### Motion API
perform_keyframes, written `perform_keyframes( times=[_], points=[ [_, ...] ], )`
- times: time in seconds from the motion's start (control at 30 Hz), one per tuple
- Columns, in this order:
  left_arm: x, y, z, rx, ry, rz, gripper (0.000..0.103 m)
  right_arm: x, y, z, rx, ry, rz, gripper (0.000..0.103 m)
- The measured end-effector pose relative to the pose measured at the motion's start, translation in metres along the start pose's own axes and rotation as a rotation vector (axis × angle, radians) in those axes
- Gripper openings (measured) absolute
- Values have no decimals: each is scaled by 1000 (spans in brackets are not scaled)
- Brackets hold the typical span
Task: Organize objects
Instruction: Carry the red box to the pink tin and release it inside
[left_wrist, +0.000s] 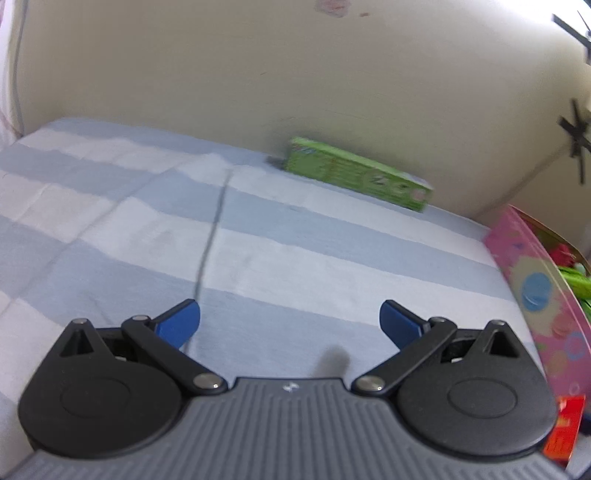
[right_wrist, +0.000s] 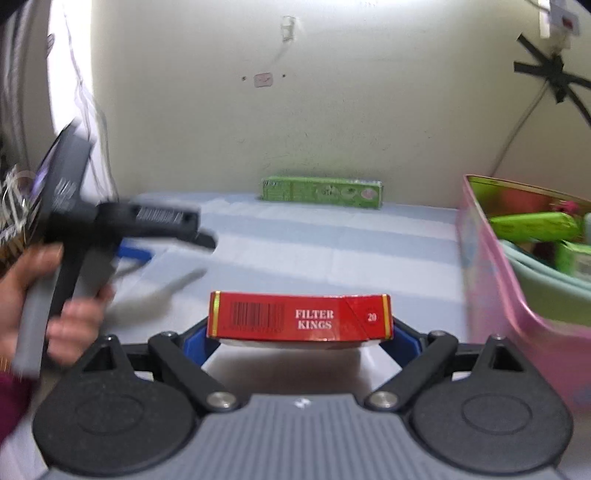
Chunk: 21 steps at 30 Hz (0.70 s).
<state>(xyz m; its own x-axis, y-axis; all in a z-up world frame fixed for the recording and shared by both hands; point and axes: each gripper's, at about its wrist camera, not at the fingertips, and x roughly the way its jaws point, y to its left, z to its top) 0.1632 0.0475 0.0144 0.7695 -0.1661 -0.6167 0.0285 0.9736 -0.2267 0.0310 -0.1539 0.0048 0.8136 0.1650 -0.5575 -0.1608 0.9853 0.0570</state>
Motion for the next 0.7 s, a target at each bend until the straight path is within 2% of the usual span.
perform_keyframes(
  times=[0.07, 0.17, 0.3, 0.4, 0.57, 0.7],
  points=[
    [-3, -5, -3, 22, 6, -68, 103, -14, 3, -13, -23, 1, -32, 99],
    [-9, -13, -8, 50, 16, -151, 103, -32, 4, -29, -33, 16, -41, 102],
    [-22, -29, -17, 118, 24, -214, 103, -55, 7, -43, -65, 1, -56, 102],
    [-35, -36, -27, 115, 55, -280, 103, -59, 2, -44, -71, -11, -59, 102],
    [-60, -44, -48, 133, 121, -361, 103, -55, -4, -38, -46, -19, -15, 103],
    [-72, -52, -59, 143, 160, -406, 103, -46, -2, -35, -63, -6, 16, 103]
  ],
)
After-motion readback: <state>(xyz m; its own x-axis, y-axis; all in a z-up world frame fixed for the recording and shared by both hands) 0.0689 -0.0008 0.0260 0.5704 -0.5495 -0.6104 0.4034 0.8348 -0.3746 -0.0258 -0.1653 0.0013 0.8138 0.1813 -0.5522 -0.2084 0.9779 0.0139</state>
